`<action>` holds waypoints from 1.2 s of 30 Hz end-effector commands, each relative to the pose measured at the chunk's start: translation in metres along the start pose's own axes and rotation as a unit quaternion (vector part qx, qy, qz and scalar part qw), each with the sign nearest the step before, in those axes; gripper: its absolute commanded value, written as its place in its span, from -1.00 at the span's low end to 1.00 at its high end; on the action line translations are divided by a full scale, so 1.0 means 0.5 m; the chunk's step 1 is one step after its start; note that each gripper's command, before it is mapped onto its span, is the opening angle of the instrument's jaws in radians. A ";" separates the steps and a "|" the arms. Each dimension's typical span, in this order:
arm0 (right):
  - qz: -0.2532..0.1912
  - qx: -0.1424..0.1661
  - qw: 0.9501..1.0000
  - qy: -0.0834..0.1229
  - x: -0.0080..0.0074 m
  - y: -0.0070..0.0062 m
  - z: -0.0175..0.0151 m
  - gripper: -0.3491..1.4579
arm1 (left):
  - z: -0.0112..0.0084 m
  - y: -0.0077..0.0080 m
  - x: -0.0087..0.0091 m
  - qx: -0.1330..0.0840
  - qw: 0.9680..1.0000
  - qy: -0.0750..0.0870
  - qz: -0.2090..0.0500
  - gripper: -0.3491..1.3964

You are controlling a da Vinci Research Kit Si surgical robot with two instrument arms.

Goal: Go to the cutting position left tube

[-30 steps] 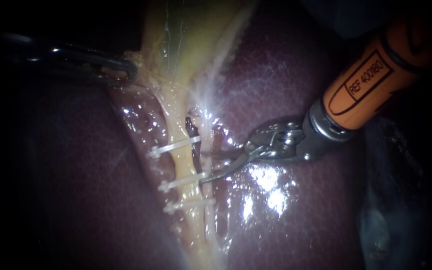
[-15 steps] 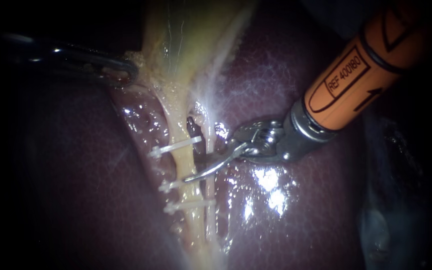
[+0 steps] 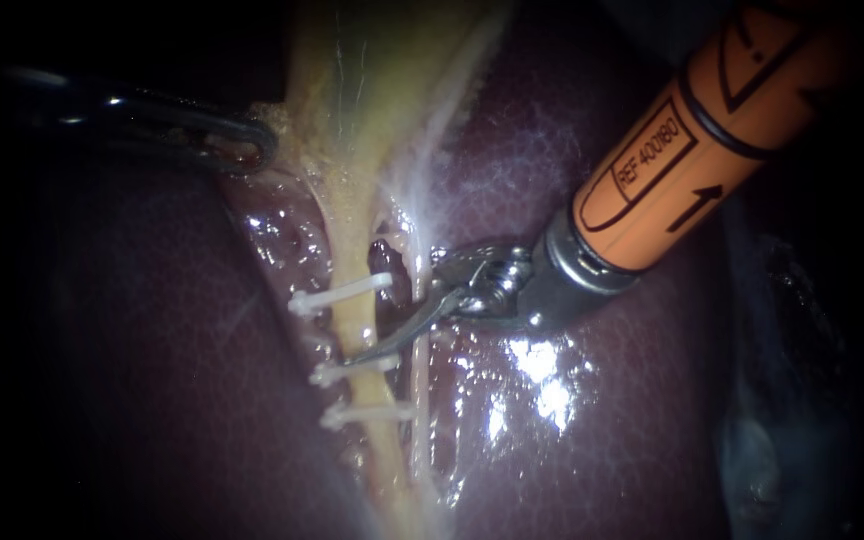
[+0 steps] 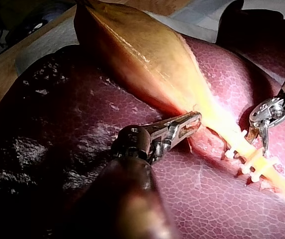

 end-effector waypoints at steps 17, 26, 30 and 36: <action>-0.128 -0.017 0.991 0.014 0.0013 0.0011 0.0047 0.78 | -0.0001 0.0000 0.0000 0.000 1.000 0.000 -0.003 -1.00; -0.154 -0.024 0.988 0.024 0.0032 -0.0002 0.0070 0.80 | -0.0001 -0.0001 0.0000 0.000 1.000 0.000 -0.003 -1.00; -0.151 -0.027 0.987 0.036 0.0052 -0.0021 0.0068 0.80 | -0.0001 -0.0001 0.0000 0.000 1.000 0.000 -0.006 -1.00; -0.147 -0.017 0.988 0.053 0.0084 -0.0057 0.0064 0.80 | 0.0000 -0.0001 0.0000 0.000 1.000 0.000 -0.006 -1.00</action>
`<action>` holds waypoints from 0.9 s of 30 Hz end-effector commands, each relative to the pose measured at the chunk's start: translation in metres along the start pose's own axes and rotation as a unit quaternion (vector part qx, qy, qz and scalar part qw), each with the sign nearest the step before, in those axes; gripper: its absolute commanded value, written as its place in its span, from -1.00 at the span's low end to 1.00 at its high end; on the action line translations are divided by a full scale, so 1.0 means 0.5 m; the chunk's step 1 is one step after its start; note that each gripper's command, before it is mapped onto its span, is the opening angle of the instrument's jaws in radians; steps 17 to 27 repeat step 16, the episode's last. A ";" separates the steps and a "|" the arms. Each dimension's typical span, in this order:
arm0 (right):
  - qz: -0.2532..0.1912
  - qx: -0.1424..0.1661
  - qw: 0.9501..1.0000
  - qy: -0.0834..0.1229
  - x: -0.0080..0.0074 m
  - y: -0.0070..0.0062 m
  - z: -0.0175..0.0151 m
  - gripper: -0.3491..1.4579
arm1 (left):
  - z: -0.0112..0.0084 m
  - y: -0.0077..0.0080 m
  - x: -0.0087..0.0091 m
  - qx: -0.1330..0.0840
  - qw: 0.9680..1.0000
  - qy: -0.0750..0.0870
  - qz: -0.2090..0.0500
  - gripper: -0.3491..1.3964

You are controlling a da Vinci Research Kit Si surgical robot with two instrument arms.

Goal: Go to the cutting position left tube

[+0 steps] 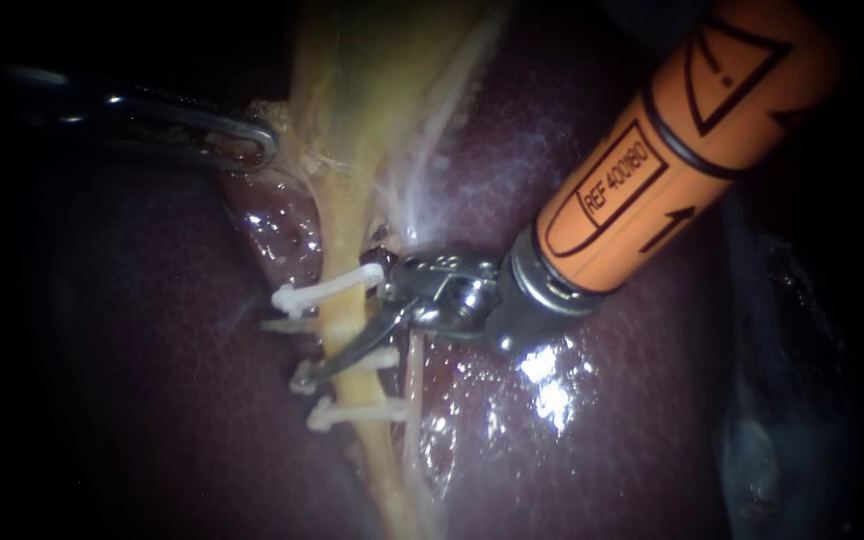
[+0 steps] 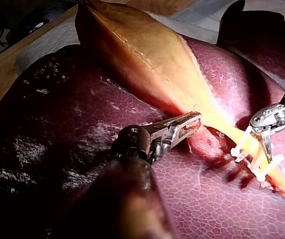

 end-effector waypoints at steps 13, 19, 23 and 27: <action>0.003 0.003 1.000 0.005 0.0014 -0.0009 -0.0001 0.78 | 0.0000 -0.0001 0.0000 0.000 1.000 0.000 0.000 -1.00; 0.002 0.003 1.000 0.004 0.0012 -0.0008 0.0000 0.78 | 0.0000 -0.0002 0.0000 0.000 1.000 0.000 0.000 -1.00; 0.002 0.003 1.000 0.004 0.0012 -0.0008 0.0000 0.78 | 0.0000 -0.0002 0.0000 0.000 1.000 0.000 0.000 -1.00; 0.002 0.003 1.000 0.004 0.0012 -0.0008 0.0000 0.78 | 0.0000 -0.0002 0.0000 0.000 1.000 0.000 0.000 -1.00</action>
